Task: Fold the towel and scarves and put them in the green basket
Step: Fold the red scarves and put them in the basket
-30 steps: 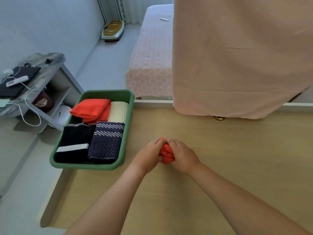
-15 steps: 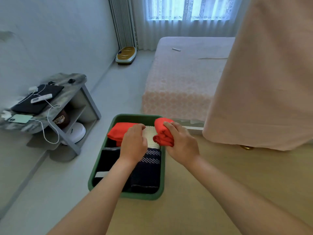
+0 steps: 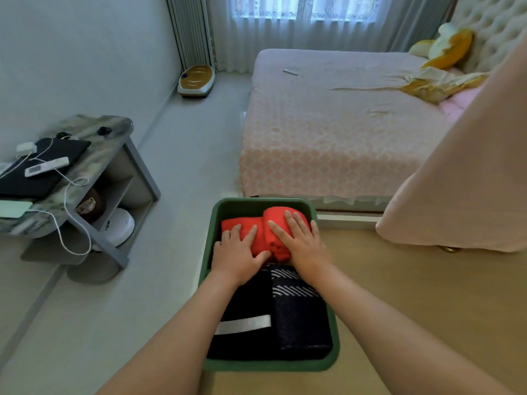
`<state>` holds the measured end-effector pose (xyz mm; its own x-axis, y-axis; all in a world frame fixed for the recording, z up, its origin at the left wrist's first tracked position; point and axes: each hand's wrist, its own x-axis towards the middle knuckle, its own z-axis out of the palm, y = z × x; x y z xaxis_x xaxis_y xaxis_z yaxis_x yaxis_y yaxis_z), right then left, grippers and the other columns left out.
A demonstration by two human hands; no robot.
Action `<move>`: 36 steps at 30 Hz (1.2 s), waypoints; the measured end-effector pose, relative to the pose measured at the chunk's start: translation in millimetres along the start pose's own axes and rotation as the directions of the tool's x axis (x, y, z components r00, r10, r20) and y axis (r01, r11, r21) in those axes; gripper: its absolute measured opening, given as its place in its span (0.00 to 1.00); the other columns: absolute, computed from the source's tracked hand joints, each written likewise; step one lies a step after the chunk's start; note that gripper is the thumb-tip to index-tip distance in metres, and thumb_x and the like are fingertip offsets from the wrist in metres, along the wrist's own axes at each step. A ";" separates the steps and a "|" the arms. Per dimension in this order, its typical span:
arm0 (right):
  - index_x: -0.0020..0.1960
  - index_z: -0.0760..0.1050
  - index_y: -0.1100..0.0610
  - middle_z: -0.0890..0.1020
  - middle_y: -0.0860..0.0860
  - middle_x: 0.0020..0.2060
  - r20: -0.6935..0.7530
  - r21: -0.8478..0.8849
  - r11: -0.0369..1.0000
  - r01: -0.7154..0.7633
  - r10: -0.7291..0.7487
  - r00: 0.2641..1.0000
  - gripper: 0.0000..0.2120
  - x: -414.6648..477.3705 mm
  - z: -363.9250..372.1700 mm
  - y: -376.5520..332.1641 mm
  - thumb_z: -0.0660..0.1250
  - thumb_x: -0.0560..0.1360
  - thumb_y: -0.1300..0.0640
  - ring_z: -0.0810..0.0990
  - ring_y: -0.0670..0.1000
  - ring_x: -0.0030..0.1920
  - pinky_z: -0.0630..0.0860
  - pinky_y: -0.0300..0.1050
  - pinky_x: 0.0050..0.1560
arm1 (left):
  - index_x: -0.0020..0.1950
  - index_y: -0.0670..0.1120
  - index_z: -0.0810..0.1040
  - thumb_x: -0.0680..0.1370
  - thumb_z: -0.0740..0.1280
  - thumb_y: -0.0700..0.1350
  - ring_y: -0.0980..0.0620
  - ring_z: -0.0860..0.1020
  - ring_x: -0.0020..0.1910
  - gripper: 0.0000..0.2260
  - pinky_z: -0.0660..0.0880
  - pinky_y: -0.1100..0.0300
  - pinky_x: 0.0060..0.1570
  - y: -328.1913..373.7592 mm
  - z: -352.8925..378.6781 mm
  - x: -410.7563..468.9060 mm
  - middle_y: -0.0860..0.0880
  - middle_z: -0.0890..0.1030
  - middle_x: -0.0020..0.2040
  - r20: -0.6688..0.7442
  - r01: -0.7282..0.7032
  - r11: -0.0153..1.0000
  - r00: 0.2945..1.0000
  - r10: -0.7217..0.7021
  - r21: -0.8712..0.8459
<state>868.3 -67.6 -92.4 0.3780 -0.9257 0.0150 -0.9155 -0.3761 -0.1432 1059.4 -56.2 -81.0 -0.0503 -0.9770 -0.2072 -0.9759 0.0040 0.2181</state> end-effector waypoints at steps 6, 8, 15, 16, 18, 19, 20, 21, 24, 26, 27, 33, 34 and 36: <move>0.76 0.28 0.36 0.28 0.52 0.76 0.257 -0.033 0.999 -0.019 0.027 0.966 0.46 0.2 -7.8 6.5 0.62 0.78 0.53 0.30 0.53 0.77 0.35 0.53 0.78 | 0.79 0.61 0.49 0.71 0.62 0.71 0.37 0.48 0.78 0.41 0.44 0.40 0.76 3.4 -2.2 13.7 0.46 0.50 0.80 0.017 -0.079 0.995 0.997 0.078 0.065; 0.76 0.30 0.36 0.28 0.52 0.77 0.260 -0.053 0.998 -0.036 0.049 0.964 0.44 -4.1 -9.2 5.7 0.60 0.79 0.55 0.30 0.53 0.77 0.36 0.52 0.78 | 0.79 0.61 0.47 0.73 0.62 0.69 0.35 0.45 0.78 0.40 0.42 0.39 0.76 2.9 3.9 14.5 0.45 0.46 0.81 0.023 -0.099 0.988 0.995 0.097 0.118; 0.79 0.38 0.39 0.30 0.50 0.77 0.288 0.012 0.999 -0.039 0.034 0.957 0.43 -2.7 -17.2 -0.7 0.61 0.76 0.60 0.31 0.50 0.77 0.38 0.50 0.78 | 0.79 0.60 0.50 0.75 0.67 0.57 0.34 0.46 0.78 0.37 0.47 0.37 0.75 7.9 2.9 18.3 0.46 0.47 0.81 -0.017 -0.039 0.995 0.999 0.041 0.097; 0.80 0.41 0.40 0.31 0.49 0.78 0.295 0.019 0.999 -0.040 0.033 0.955 0.41 -3.3 -18.5 -1.3 0.60 0.76 0.57 0.32 0.49 0.78 0.39 0.51 0.79 | 0.79 0.60 0.50 0.76 0.67 0.55 0.34 0.47 0.78 0.37 0.48 0.38 0.75 6.1 2.2 18.3 0.46 0.47 0.81 -0.027 -0.028 0.995 0.999 0.031 0.094; 0.80 0.44 0.40 0.34 0.47 0.79 0.316 0.055 0.996 -0.068 0.048 0.947 0.36 -5.7 -19.3 -5.3 0.56 0.77 0.51 0.34 0.47 0.78 0.39 0.52 0.79 | 0.80 0.59 0.49 0.75 0.65 0.55 0.35 0.44 0.78 0.37 0.45 0.40 0.76 2.1 3.5 18.5 0.45 0.45 0.81 0.006 -0.036 0.998 0.999 0.036 0.057; 0.80 0.45 0.40 0.35 0.46 0.79 0.340 0.083 0.992 -0.090 0.057 0.939 0.33 -6.3 -19.0 -9.1 0.54 0.78 0.49 0.34 0.47 0.78 0.38 0.52 0.79 | 0.80 0.58 0.48 0.75 0.64 0.56 0.35 0.41 0.78 0.38 0.42 0.41 0.76 1.1 4.0 18.3 0.45 0.43 0.81 0.054 -0.047 0.999 0.997 0.047 0.003; 0.80 0.45 0.41 0.36 0.47 0.79 0.369 0.110 0.987 -0.113 0.065 0.927 0.32 -6.4 -18.1 -13.3 0.52 0.79 0.48 0.34 0.47 0.78 0.37 0.53 0.78 | 0.80 0.57 0.48 0.75 0.62 0.57 0.37 0.38 0.78 0.37 0.39 0.43 0.76 1.5 3.3 17.2 0.45 0.41 0.81 0.104 -0.049 0.996 0.993 0.057 -0.070; 0.80 0.45 0.41 0.36 0.47 0.79 0.392 0.131 0.982 -0.135 0.074 0.917 0.31 -5.6 -16.7 -17.3 0.51 0.79 0.47 0.34 0.47 0.78 0.36 0.53 0.78 | 0.80 0.57 0.52 0.76 0.60 0.56 0.39 0.38 0.78 0.34 0.37 0.44 0.76 2.4 1.5 16.1 0.45 0.42 0.81 0.120 -0.044 0.988 0.991 0.062 -0.145; 0.80 0.45 0.42 0.36 0.48 0.79 0.419 0.143 0.973 -0.182 0.107 0.902 0.30 -2.4 -15.1 -26.1 0.48 0.80 0.48 0.34 0.48 0.78 0.36 0.54 0.78 | 0.74 0.56 0.68 0.80 0.55 0.50 0.46 0.51 0.79 0.21 0.43 0.44 0.77 5.8 -6.0 17.2 0.48 0.59 0.79 -0.078 -0.113 0.966 0.992 0.097 -0.235; 0.80 0.45 0.41 0.37 0.48 0.79 0.417 0.174 0.961 -0.215 0.125 0.900 0.30 -2.2 -17.6 -27.0 0.48 0.79 0.49 0.35 0.48 0.79 0.38 0.53 0.78 | 0.76 0.58 0.63 0.83 0.53 0.51 0.48 0.54 0.78 0.21 0.46 0.41 0.76 11.3 -8.2 21.1 0.51 0.61 0.78 -0.130 -0.191 0.961 0.977 0.167 -0.201; 0.80 0.47 0.41 0.39 0.47 0.80 0.412 0.209 0.950 -0.232 0.129 0.902 0.30 -2.3 -18.3 -25.9 0.50 0.79 0.50 0.37 0.48 0.79 0.40 0.52 0.79 | 0.78 0.60 0.58 0.83 0.52 0.52 0.47 0.52 0.79 0.22 0.45 0.38 0.75 15.7 -7.9 22.9 0.52 0.58 0.79 -0.092 -0.217 0.959 0.975 0.204 -0.180; 0.68 0.72 0.51 0.76 0.51 0.66 -0.026 0.431 0.847 -0.312 0.357 0.934 0.19 7.1 -28.4 -13.0 0.58 0.79 0.61 0.76 0.55 0.64 0.73 0.49 0.63 | 0.78 0.63 0.38 0.82 0.50 0.59 0.43 0.33 0.77 0.29 0.34 0.31 0.70 28.9 7.1 25.1 0.53 0.37 0.80 0.161 -0.185 0.981 0.968 0.191 -0.051; 0.70 0.70 0.52 0.73 0.52 0.68 -0.062 0.413 0.867 -0.279 0.333 0.941 0.19 10.2 -27.6 -10.6 0.59 0.80 0.60 0.73 0.55 0.67 0.71 0.49 0.66 | 0.78 0.62 0.37 0.82 0.52 0.60 0.44 0.33 0.77 0.30 0.36 0.32 0.71 28.2 7.6 25.3 0.53 0.36 0.80 0.172 -0.175 0.983 0.968 0.183 -0.064; 0.78 0.59 0.51 0.58 0.52 0.78 0.059 0.340 0.919 -0.200 0.191 0.980 0.26 13.3 -21.7 -8.6 0.60 0.81 0.56 0.56 0.54 0.78 0.56 0.50 0.77 | 0.78 0.61 0.35 0.81 0.54 0.61 0.45 0.35 0.78 0.33 0.39 0.33 0.73 25.3 7.6 25.2 0.53 0.36 0.80 0.182 -0.155 0.984 0.969 0.168 -0.087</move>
<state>878.3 -77.5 -69.5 0.2037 -0.9764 -0.0714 -0.8699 -0.1470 -0.4707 1031.8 -79.1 -88.0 -0.2517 -0.9070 -0.3377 -0.9342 0.1365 0.3297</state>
